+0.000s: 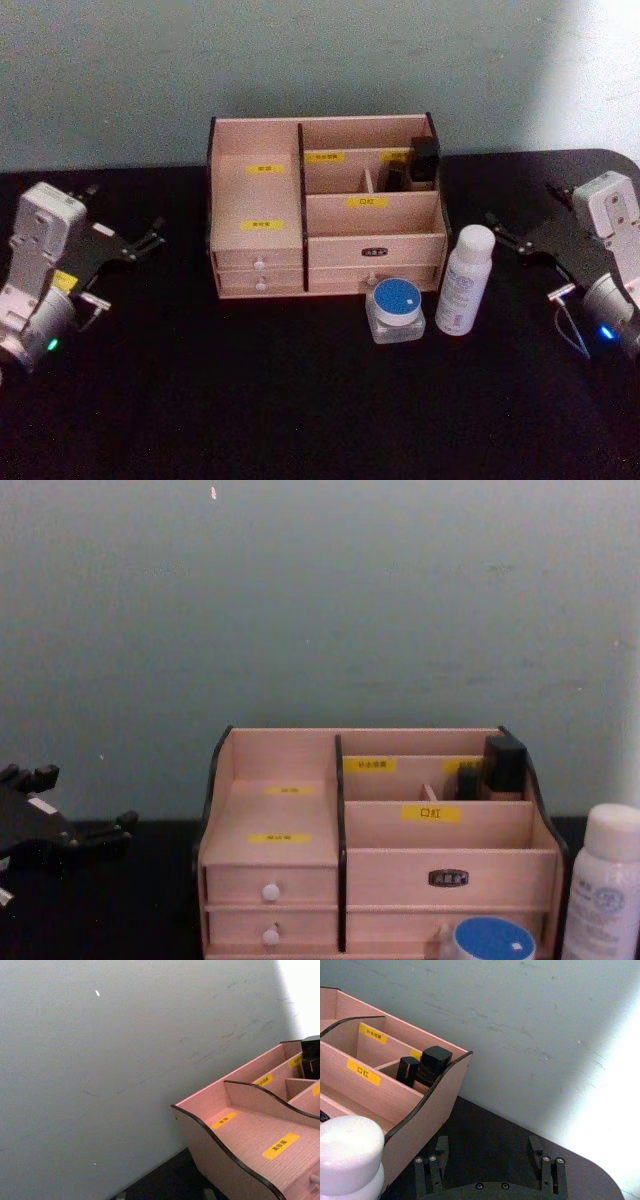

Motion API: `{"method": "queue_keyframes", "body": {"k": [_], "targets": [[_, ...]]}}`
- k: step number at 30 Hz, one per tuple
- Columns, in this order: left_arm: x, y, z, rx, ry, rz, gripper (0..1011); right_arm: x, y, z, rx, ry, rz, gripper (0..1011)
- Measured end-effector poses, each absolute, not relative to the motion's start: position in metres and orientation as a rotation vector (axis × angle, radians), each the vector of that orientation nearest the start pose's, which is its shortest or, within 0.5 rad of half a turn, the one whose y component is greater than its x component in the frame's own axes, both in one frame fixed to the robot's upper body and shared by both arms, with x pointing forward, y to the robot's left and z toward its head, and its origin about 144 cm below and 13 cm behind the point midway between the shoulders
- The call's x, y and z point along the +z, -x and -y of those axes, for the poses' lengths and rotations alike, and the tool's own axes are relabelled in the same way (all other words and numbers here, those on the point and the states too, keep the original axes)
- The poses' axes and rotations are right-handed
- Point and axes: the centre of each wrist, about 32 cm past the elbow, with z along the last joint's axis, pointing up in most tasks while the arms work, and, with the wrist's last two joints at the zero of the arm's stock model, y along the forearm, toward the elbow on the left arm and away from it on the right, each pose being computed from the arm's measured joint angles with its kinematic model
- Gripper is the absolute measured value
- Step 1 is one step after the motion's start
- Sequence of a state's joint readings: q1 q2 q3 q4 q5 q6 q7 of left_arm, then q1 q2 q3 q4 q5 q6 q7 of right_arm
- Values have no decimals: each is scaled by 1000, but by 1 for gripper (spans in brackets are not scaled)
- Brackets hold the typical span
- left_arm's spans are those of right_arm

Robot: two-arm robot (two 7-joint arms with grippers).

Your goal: Pick up the facial cleanser and watermelon frost from the table and place them into the tiered storage box.

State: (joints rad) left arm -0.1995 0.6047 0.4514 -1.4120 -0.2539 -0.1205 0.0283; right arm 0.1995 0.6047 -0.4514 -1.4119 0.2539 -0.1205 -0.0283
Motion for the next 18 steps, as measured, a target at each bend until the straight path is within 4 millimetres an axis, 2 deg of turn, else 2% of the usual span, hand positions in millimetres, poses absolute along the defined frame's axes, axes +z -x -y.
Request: {"method": "queue_keyframes", "body": {"k": [18], "targets": [[1140, -489, -310, 1248, -304, 285, 1001, 1140, -489, 310, -1248, 305, 285, 1002]]}}
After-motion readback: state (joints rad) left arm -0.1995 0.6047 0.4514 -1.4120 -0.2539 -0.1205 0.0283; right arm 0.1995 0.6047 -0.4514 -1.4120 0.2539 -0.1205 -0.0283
